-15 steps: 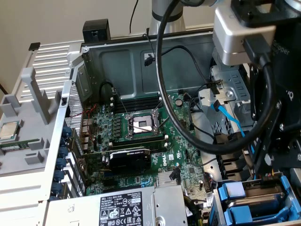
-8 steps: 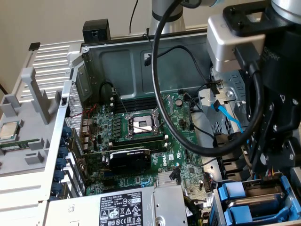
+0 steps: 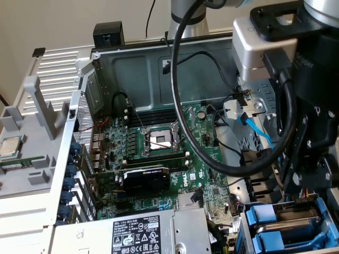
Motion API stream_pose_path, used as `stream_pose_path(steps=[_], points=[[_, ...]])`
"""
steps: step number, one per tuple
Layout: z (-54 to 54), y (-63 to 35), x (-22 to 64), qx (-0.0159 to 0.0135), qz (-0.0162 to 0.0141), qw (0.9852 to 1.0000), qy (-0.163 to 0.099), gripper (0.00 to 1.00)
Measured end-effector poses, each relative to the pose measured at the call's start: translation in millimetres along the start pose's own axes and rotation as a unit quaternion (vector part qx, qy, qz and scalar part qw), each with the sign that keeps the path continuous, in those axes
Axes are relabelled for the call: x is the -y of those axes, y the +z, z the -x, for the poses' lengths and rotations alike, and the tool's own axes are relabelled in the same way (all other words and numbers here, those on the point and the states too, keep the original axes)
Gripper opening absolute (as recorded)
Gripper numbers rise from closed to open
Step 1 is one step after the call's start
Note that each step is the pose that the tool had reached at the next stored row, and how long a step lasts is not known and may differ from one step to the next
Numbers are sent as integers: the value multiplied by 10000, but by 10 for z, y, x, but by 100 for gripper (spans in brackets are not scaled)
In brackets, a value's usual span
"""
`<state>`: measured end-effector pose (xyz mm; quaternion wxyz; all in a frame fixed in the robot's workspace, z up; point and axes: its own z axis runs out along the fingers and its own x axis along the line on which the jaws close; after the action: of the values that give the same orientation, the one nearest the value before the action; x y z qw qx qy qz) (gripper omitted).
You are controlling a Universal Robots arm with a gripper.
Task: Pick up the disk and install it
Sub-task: 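Insert the second disk wire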
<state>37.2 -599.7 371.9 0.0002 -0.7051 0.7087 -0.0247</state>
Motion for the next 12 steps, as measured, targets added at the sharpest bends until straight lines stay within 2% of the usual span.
stream_pose_path(steps=[1, 3, 12], points=[[-9, 0, 0, 6, 16, 10000, -1, 17], [-21, 1, 3, 15, 86, 10000, -2, 17], [-39, 9, 54, 33, 91, 10000, -2, 17]])
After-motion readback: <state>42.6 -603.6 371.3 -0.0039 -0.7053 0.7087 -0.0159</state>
